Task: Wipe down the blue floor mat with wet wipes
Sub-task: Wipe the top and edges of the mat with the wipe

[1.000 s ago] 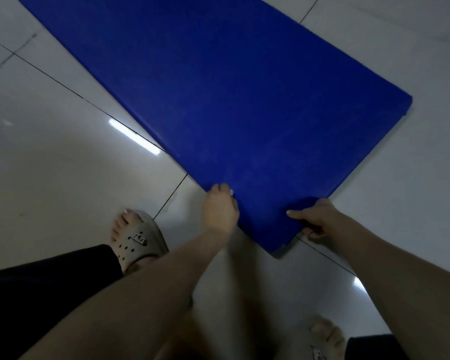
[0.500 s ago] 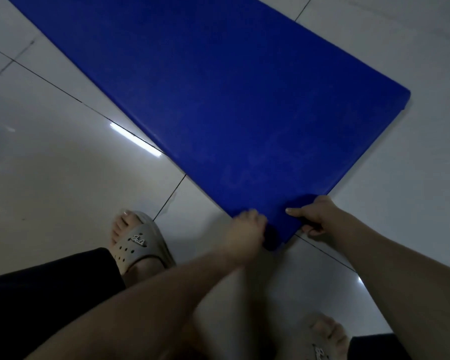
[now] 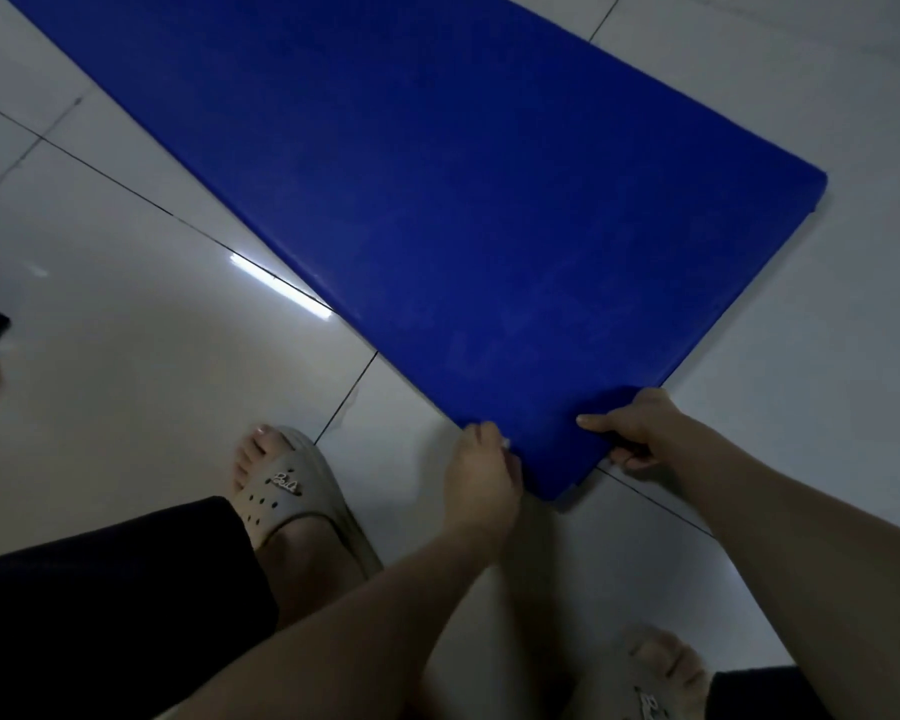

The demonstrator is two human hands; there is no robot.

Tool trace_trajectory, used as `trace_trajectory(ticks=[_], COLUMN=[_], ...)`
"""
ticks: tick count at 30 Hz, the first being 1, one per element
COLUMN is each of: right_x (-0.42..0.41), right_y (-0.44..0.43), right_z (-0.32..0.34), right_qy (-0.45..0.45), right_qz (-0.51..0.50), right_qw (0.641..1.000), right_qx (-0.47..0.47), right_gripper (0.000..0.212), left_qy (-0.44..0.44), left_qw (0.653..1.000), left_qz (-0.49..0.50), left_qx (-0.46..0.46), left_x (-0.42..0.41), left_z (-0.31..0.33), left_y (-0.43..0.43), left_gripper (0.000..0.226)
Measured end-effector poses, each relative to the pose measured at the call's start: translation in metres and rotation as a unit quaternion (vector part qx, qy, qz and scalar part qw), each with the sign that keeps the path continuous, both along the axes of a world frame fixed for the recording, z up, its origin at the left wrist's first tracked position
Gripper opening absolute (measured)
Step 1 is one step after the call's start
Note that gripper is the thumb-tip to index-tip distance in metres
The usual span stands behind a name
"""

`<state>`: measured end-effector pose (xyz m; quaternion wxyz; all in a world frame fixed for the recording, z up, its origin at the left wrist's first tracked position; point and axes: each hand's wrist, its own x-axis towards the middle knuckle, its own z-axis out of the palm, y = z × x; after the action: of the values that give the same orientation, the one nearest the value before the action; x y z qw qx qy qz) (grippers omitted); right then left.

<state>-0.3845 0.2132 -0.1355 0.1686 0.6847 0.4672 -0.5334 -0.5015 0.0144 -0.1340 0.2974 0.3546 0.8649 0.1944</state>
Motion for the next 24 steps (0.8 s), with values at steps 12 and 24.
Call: trace_trajectory(ticks=[12, 24], right_x=[0.001, -0.002], right_y=[-0.003, -0.009], right_z=[0.002, 0.003], right_qy=[0.019, 0.011], right_qz=[0.005, -0.076], right_qw=[1.000, 0.997], right_qx=[0.000, 0.015], right_gripper=[0.062, 0.064], left_qy=[0.181, 0.099], left_qw=[0.980, 0.993], left_qz=[-0.034, 0.049], left_qx=[-0.075, -0.036], left_x=[-0.106, -0.076], left_z=[0.003, -0.007], left_y=[0.048, 0.034], left_gripper=[0.024, 0.019])
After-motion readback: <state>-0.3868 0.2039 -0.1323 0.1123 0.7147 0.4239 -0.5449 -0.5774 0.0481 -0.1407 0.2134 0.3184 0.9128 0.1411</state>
